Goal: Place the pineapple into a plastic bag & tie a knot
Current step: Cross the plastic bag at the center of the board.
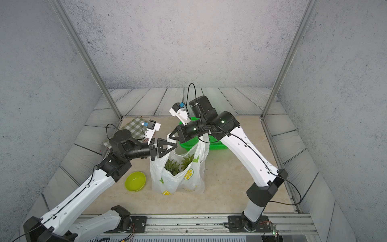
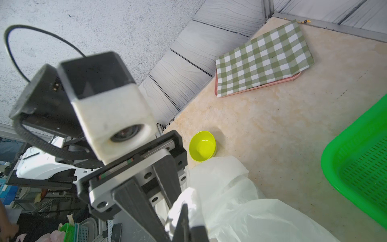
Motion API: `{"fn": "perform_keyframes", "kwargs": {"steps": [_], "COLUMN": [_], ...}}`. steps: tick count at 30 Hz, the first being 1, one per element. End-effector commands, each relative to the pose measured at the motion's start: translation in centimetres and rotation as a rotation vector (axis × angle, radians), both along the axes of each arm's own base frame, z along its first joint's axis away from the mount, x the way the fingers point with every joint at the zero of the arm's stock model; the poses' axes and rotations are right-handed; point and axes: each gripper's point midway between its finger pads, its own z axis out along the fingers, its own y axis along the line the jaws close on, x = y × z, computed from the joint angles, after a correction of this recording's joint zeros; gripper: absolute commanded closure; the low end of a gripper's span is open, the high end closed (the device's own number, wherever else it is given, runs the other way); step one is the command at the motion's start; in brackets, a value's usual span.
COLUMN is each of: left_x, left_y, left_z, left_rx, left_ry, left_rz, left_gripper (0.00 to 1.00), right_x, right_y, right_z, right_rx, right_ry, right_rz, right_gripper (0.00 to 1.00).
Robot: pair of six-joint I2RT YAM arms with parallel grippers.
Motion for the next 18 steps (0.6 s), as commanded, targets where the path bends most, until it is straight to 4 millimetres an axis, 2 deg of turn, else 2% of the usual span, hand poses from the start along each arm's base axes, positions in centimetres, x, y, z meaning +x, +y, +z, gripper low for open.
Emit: {"fn": "perform_keyframes", "kwargs": {"steps": [1, 8, 13, 16, 18], "left_x": [-2.0, -1.9, -1.1, -0.4, -0.1], "left_y": [0.2, 0.3, 0.2, 0.0, -0.1], "left_z": [0.0, -0.9, -1.3, -2.0, -2.3], "left_rx": [0.0, 0.005, 0.016, 0.044, 0.054], "left_ry": [-0.029, -0.007, 0.001, 0.012, 0.02], "left_rz": [-0.06, -0.046, -0.021, 0.0, 0.004], "left_gripper": [0.86, 0.87, 1.0, 1.0, 1.0], "right_x": [2.3, 2.7, 2.7, 2.6, 2.4], "right_y": [-1.5, -1.5, -1.8, -3.2, -4.3], "right_z": [1.4, 0.7, 0.5, 1.1, 1.7], "right_rx": [0.031, 0.024, 0.008, -0.024, -0.048], "right_ry": [-0.071, -0.054, -0.062, -0.111, -0.156], "right_rz": [-0.093, -0.096, -0.102, -0.137, -0.16], "right_gripper": [1.0, 1.0, 0.99, 0.74, 0.62]}}
